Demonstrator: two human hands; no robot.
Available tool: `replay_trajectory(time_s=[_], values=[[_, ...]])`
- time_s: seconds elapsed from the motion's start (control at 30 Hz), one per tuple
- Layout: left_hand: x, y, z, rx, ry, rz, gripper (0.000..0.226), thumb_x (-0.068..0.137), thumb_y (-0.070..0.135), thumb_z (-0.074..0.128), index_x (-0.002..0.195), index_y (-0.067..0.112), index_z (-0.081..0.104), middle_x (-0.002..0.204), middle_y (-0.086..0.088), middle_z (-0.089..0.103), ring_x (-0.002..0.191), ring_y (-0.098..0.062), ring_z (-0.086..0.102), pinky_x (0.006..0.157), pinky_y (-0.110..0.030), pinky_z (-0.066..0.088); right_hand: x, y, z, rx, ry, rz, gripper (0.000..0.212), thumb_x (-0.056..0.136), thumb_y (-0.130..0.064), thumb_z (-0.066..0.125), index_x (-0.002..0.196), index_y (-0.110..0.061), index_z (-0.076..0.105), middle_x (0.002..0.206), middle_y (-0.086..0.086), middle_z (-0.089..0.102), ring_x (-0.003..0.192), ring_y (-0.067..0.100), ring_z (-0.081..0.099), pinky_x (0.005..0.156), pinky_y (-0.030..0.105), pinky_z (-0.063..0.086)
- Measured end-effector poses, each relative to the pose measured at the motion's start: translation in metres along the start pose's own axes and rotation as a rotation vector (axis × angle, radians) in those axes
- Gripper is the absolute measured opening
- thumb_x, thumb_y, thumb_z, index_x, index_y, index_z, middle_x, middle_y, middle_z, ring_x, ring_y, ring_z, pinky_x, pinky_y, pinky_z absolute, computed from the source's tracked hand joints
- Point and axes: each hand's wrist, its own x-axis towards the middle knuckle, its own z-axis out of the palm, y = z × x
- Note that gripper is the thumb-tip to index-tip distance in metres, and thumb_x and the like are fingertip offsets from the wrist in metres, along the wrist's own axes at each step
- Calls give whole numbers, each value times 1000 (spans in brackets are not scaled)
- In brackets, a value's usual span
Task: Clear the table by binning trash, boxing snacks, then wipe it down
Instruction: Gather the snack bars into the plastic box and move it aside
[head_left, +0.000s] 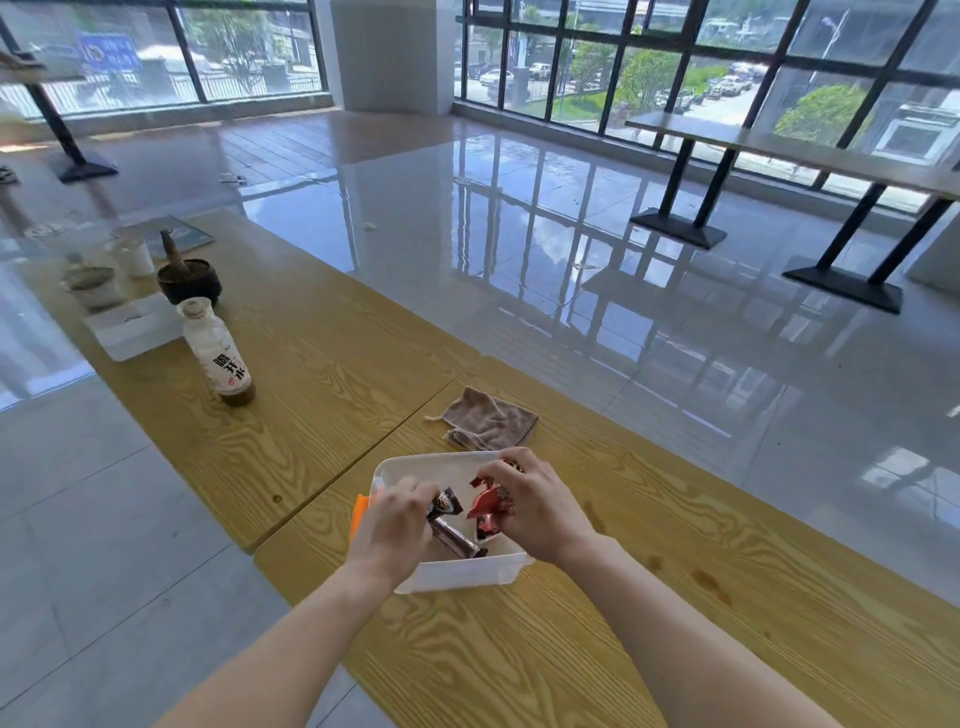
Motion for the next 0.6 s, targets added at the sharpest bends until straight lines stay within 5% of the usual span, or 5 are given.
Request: replay_trajectory(time_s=[0.2, 0.33, 0.47, 0.6], values=[[20, -1, 14, 205, -108, 39, 23, 82, -1, 52, 88, 20, 58, 84, -2, 56, 71, -26, 55, 83, -40, 37, 19, -7, 19, -82, -51, -46, 45, 83, -8, 66, 121, -31, 59, 136, 2, 45, 129, 31, 37, 100, 44, 43], [24, -6, 23, 188, -134, 38, 25, 83, -2, 49, 90, 21, 57, 84, 1, 52, 69, -21, 45, 89, -40, 41, 25, -7, 29, -126, -36, -76, 43, 81, -11, 65, 118, -33, 60, 134, 2, 47, 123, 35, 43, 88, 38, 38], [24, -12, 24, 147, -122, 39, 25, 84, 2, 53, 95, 23, 60, 83, 3, 48, 71, -17, 38, 81, -32, 38, 28, -7, 32, -129, -49, -96, 49, 80, -18, 70, 125, -35, 60, 139, 4, 46, 126, 34, 40, 101, 49, 39], [18, -22, 21, 101, -39, 86, 31, 70, -7, 62, 91, 16, 67, 80, -2, 59, 77, -22, 51, 75, -35, 45, 23, -2, 30, -65, -44, -64, 46, 83, -19, 71, 127, -30, 63, 145, 4, 45, 134, 30, 36, 104, 45, 42]])
